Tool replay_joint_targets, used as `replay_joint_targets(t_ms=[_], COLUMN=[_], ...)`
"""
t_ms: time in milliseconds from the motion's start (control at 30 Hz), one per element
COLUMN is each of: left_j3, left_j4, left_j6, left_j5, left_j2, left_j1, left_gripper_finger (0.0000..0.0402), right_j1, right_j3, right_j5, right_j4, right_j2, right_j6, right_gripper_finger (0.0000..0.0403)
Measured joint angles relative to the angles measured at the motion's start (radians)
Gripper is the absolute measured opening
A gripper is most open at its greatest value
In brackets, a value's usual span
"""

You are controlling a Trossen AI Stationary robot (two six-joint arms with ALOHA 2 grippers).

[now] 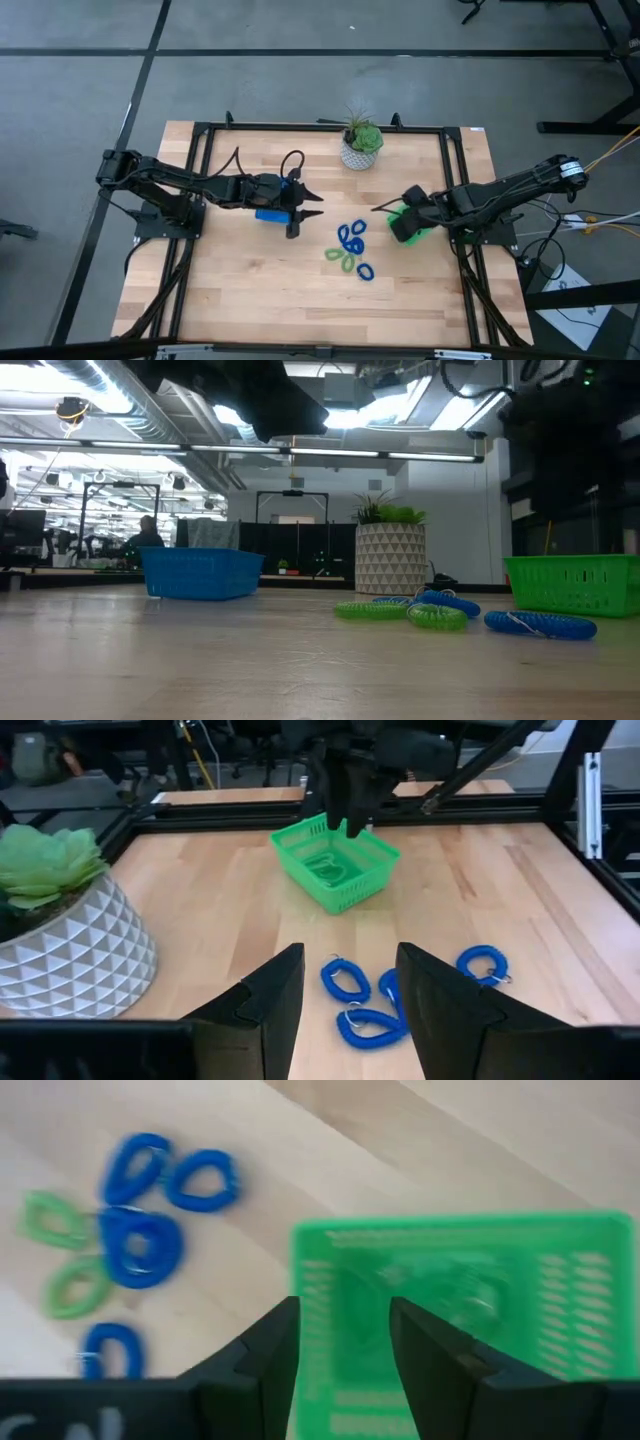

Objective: Sort items
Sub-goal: Put the green spring keychain into the green bin

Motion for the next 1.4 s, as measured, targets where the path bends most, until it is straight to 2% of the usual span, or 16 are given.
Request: replay_joint_targets(t_ms=[267, 633, 767, 1033, 1200, 1400], left_j3=[0.000, 0.000, 0.000, 0.001, 0.002, 0.002], left_j4=[-0.004, -0.004, -0.004, 0.004, 0.003, 0.017], left_j6=[-0.077, -0.061, -0.061, -0.085, -0.095, -0.097], left_j5=[0.068, 0.068, 0.063, -0.022, -0.013, -0.018], left_j2=[0.000, 0.000, 0.002, 0.030, 0.036, 0.063], left_j1=[-0.016, -0.081, -0.094, -0.113, -0.113, -0.111], left_gripper_finger=[0.0157, 0.0157, 0.0157, 0.0157, 0.0157, 0.0157], right_j1=[0.000, 0.003, 0.003, 0.003, -0.005, -0.006], right_j3=[0.000, 0.000, 0.000, 0.000, 0.000, 0.000], right_j5=[0.020, 0.057, 0.059, 0.044, -0.095, -0.113], right_j4=[0.288, 0.685, 0.807, 1.078, 1.122, 1.120], right_j2=[0.000, 0.021, 0.072, 0.236, 0.303, 0.341], right_j6=[-0.172, -0.437, -0.505, -0.622, -0.620, -0.574], right_gripper_finger=[0.0154, 0.0153, 0.0153, 0.0153, 0.0152, 0.0152])
